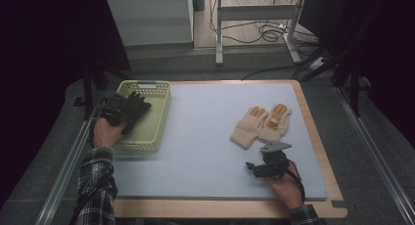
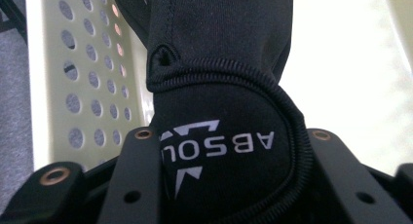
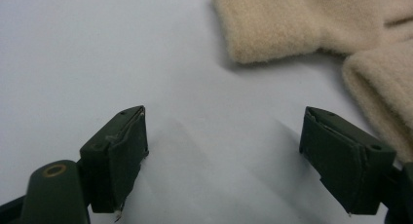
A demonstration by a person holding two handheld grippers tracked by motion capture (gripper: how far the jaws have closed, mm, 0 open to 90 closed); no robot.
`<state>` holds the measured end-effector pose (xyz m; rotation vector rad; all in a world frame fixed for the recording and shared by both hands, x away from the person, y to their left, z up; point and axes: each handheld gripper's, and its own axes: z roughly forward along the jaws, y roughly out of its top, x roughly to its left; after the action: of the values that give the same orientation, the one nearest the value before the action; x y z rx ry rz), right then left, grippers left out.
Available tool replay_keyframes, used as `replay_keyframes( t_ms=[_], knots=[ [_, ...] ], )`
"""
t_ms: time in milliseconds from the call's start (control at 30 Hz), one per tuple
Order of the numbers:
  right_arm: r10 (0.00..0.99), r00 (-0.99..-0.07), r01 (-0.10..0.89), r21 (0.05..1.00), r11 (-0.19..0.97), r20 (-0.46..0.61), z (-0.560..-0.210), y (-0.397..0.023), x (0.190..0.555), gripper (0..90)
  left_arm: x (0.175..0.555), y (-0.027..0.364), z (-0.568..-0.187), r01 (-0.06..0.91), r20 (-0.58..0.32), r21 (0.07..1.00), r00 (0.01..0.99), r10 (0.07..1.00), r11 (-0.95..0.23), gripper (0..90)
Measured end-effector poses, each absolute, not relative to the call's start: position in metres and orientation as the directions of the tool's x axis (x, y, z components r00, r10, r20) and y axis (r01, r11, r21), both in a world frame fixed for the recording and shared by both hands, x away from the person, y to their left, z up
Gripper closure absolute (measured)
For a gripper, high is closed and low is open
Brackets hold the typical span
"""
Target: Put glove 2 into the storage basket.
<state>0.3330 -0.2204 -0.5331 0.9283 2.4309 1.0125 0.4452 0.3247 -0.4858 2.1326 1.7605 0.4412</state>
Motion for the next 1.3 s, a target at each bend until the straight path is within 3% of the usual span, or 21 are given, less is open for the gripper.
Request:
replay_keyframes(
  t_ms=[100,200,300,433,767,1100,1300],
  knots=[
    [0.685,-0.725,0.437,0.726,0.531,-0.064,-0.533,-0.22,0.333,17.4,0.448,0.323,-0.485,0.88,0.023,0.446,0.169,0.985,-0.161,47.2],
    [0.685,-0.725,0.438,0.726,0.53,-0.063,-0.533,-0.22,0.333,17.4,0.449,0.319,-0.482,0.881,0.048,0.436,0.18,0.982,-0.183,27.9],
    [0.685,-0.725,0.438,0.726,0.53,-0.063,-0.533,-0.22,0.333,17.4,0.448,0.316,-0.48,0.88,0.077,0.427,0.195,0.978,-0.209,17.3],
    [0.685,-0.725,0.437,0.726,0.531,-0.064,-0.533,-0.22,0.333,17.4,0.446,0.318,-0.477,0.876,0.058,0.441,0.188,0.98,-0.194,10.0],
    [0.686,-0.725,0.437,0.727,0.53,-0.064,-0.533,-0.22,0.333,17.4,0.431,0.334,-0.475,0.853,-0.052,0.504,0.191,0.98,-0.139,6.0],
    [0.686,-0.725,0.437,0.727,0.53,-0.065,-0.533,-0.22,0.333,17.4,0.433,0.327,-0.478,0.849,-0.04,0.494,0.237,0.971,-0.187,5.3],
    [0.686,-0.725,0.435,0.727,0.531,-0.067,-0.533,-0.22,0.332,17.4,0.446,0.311,-0.49,0.882,0.051,0.387,0.271,0.961,-0.269,3.7]
  ],
)
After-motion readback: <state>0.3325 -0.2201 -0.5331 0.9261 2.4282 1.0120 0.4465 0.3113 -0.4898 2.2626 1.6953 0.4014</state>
